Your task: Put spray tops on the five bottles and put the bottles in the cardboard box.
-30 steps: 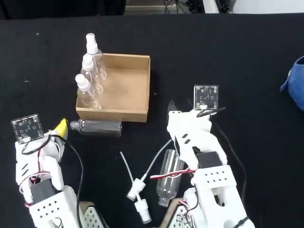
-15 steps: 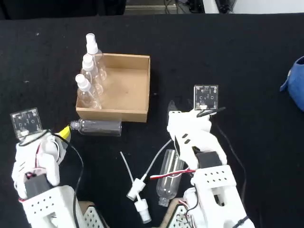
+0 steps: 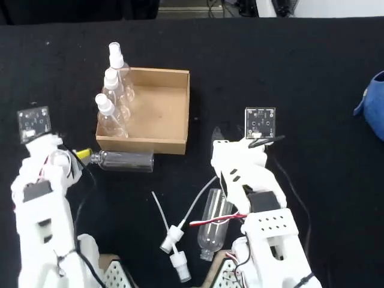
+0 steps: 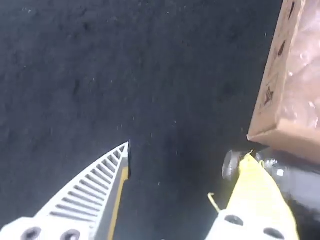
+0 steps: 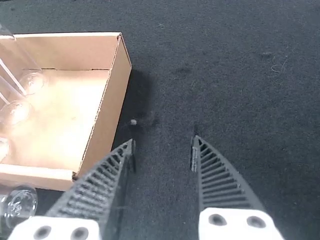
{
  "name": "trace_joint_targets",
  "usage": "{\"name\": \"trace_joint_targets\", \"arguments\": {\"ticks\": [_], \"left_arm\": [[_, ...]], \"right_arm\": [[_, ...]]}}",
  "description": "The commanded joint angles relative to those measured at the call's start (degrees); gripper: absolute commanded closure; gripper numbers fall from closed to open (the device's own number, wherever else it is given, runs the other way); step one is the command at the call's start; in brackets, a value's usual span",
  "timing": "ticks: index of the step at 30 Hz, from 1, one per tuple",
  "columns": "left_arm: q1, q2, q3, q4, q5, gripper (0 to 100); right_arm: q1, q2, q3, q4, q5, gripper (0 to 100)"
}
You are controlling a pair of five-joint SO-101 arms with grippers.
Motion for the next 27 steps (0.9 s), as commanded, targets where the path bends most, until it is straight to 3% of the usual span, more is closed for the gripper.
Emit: {"name": "trace_joint_targets", "arguments": {"ticks": [1,13,27], "left_arm": [[1.3,9.2,-8.9,-4.8,-0.4,80],[2.9,22.7,-12.3,-1.8,-0.5,80],[3.5,22.6,-21.7,24.4,-0.6,80]], "right_arm": [[-0.8,-1.1,-0.2,-1.7,-0.4,83.6],[-0.8,-1.1,-0.2,-1.7,-0.4,83.6],[-0.8,-1.1,-0.3,-1.7,-0.4,83.6]]}}
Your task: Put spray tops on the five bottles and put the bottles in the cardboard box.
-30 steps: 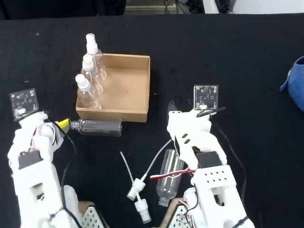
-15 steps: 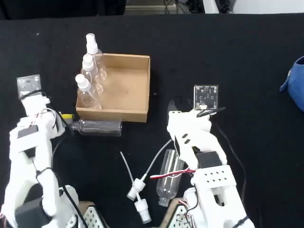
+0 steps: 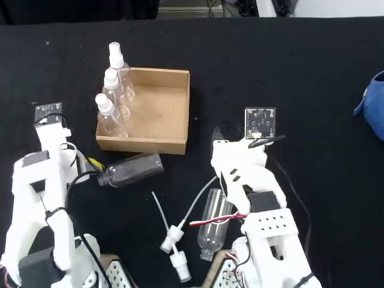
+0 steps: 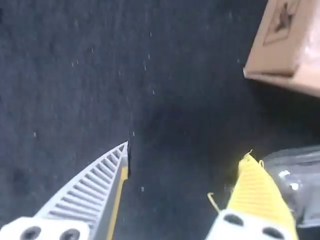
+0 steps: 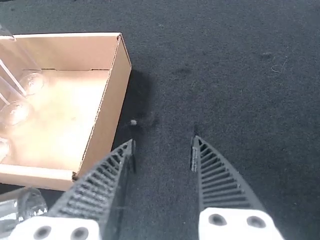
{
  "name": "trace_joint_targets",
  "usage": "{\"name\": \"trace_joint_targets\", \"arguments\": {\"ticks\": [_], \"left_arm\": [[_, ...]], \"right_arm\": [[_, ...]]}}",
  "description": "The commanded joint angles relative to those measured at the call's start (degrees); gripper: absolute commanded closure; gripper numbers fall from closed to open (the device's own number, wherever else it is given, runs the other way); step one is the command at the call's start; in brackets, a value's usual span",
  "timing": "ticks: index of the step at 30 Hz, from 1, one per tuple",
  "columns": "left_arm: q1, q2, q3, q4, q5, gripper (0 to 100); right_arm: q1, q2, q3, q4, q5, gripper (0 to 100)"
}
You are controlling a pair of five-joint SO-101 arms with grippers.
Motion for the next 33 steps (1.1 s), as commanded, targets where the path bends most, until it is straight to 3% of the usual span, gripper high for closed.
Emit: {"name": "trace_joint_targets", "arguments": {"ticks": [1,15,20,26,33], "left_arm": [[0.7,0.0,-7.2,8.9,-0.7,80],[0.8,0.0,-16.6,26.6,-17.7,80],[2.9,0.0,-21.7,33.7,-20.7,80],[16.3,-9.3,-17.5,32.5,-20.4,80],[27.2,-20.8,-5.7,22.5,-20.7,79]], "right_arm": [[-0.8,-1.1,-0.4,-1.7,-0.4,83.6],[-0.8,-1.1,-0.4,-1.7,-0.4,83.6],[-0.8,-1.1,-0.4,-1.7,-0.4,83.6],[-0.8,-1.1,-0.5,-1.7,-0.4,83.6],[-0.8,-1.1,-0.4,-1.7,-0.4,83.6]]}}
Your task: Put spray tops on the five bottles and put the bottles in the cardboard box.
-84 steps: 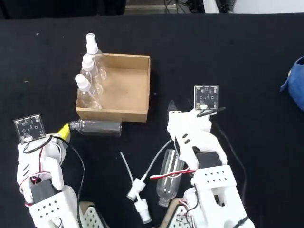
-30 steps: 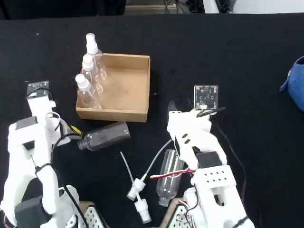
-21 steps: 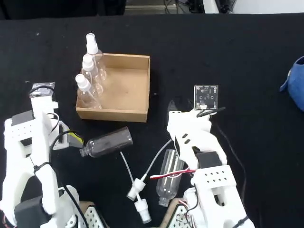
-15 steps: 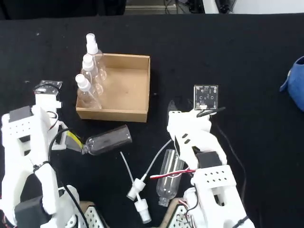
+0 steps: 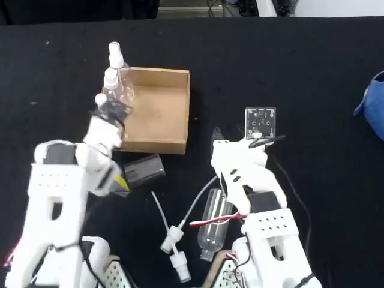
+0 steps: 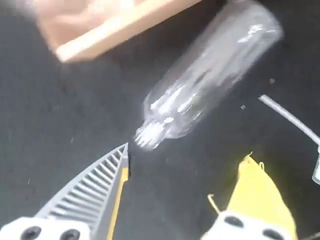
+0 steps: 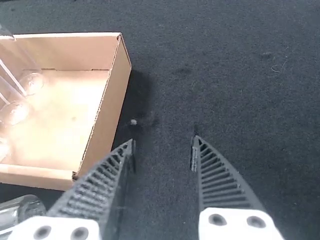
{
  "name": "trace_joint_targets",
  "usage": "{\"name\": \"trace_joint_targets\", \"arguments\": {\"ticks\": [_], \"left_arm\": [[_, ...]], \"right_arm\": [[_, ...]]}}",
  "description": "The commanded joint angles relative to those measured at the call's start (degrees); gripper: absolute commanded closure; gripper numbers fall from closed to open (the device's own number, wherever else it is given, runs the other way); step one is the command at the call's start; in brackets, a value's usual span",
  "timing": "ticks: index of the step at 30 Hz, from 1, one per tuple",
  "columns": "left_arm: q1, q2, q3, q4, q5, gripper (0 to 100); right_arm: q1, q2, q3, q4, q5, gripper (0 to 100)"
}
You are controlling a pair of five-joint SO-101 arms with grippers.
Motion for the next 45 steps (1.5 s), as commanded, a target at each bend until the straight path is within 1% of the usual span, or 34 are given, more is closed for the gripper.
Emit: {"name": "trace_joint_targets", "arguments": {"ticks": [1,5,10,15,20,25,32,36,37,40,41,43,45], "left_arm": [[5.2,-4.1,4.6,-6.9,-0.7,79],[5.1,-1.6,7.7,-14.4,-0.5,79],[5.1,3.3,8.7,-21.3,-0.4,79],[5.1,8.0,8.8,-24.4,-0.4,79],[5.1,12.4,8.7,-25.6,-0.5,80],[5.3,14.9,9.3,-29.9,-0.4,80],[5.5,15.2,13.8,-35.4,-0.4,80],[5.8,15.2,14.9,-34.9,-0.4,81],[5.8,15.1,14.6,-33.7,-0.4,84],[5.8,15.1,13.0,-30.1,-0.4,97],[5.8,15.1,12.7,-29.3,-0.4,97],[5.7,15.1,12.6,-28.3,-0.4,95],[5.7,15.1,12.9,-27.6,-0.4,97]], "right_arm": [[-0.8,-1.1,-0.4,-1.7,-0.4,83.6],[-0.8,-1.1,-0.4,-1.7,-0.4,83.6],[-0.8,-1.1,-0.3,-1.7,-0.4,83.6],[-0.8,-1.1,-0.3,-1.7,-0.4,83.6],[-0.8,-1.1,-0.4,-1.7,-0.4,83.6],[-0.8,-1.1,-0.4,-1.7,-0.4,83.6],[-0.8,-1.1,-0.4,-1.7,-0.4,83.6],[-0.8,-1.1,-0.4,-1.7,-0.4,83.6],[-0.8,-1.1,-0.4,-1.7,-0.4,83.6],[-0.8,-1.1,-0.4,-1.7,-0.4,83.6],[-0.8,-1.1,-0.4,-1.7,-0.4,83.6],[-0.8,-1.1,-0.5,-1.8,-0.4,83.6],[-0.8,-1.1,-0.5,-1.8,-0.4,83.6]]}}
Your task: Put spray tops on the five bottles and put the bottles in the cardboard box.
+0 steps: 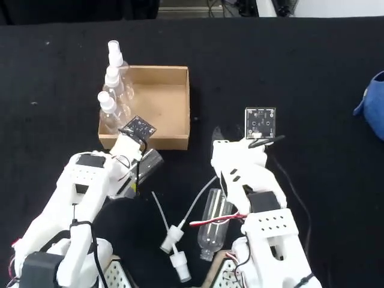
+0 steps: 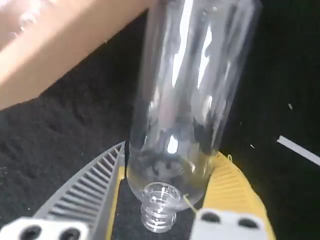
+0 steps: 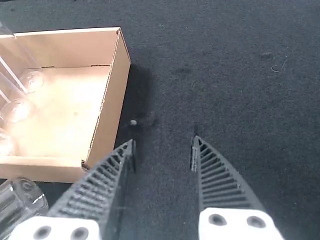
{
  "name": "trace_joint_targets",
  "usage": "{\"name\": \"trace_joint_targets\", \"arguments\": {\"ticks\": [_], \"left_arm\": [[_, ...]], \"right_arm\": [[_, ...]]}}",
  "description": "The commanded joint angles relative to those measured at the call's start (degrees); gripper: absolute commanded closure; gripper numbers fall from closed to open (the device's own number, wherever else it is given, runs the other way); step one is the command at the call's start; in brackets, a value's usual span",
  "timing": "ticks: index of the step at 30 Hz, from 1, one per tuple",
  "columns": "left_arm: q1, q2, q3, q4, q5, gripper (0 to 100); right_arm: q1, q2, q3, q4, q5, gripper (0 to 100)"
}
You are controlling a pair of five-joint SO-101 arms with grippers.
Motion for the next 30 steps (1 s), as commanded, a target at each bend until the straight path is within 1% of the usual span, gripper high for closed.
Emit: {"name": "trace_joint_targets", "arguments": {"ticks": [1,8,10,15,18,21,23,26,30], "left_arm": [[0.3,-0.2,-2.2,2.2,0.1,97],[0.4,-1.0,-2.7,8.4,-0.5,97],[0.4,-2.8,-2.5,11.3,-3.6,97],[-0.5,-11.1,-2.7,22.2,-13.2,97],[-3.2,-16.9,-3.1,28.5,-16.6,97],[-8.0,-21.3,-6.8,35.2,-17.3,97],[-11.3,-22.4,-10.2,39.2,-20.0,97],[-18.2,-22.4,-15.2,43.8,-26.5,97],[-30.3,-22.2,-18.1,44.5,-37.3,97]], "right_arm": [[-0.8,-1.1,-0.5,-1.8,-0.4,83.6],[-0.8,-1.1,-0.5,-1.8,-0.4,83.6],[-0.8,-1.1,-0.5,-1.8,-0.4,83.6],[-0.8,-1.1,-0.5,-1.8,-0.4,83.6],[-0.8,-1.1,-0.4,-1.8,-0.4,83.6],[-0.8,-1.1,-0.4,-1.8,-0.4,83.6],[-0.8,-1.1,-0.4,-1.8,-0.4,83.6],[-0.8,-1.1,-0.4,-1.8,-0.4,83.6],[-0.8,-1.1,-0.4,-1.8,-0.4,83.6]]}}
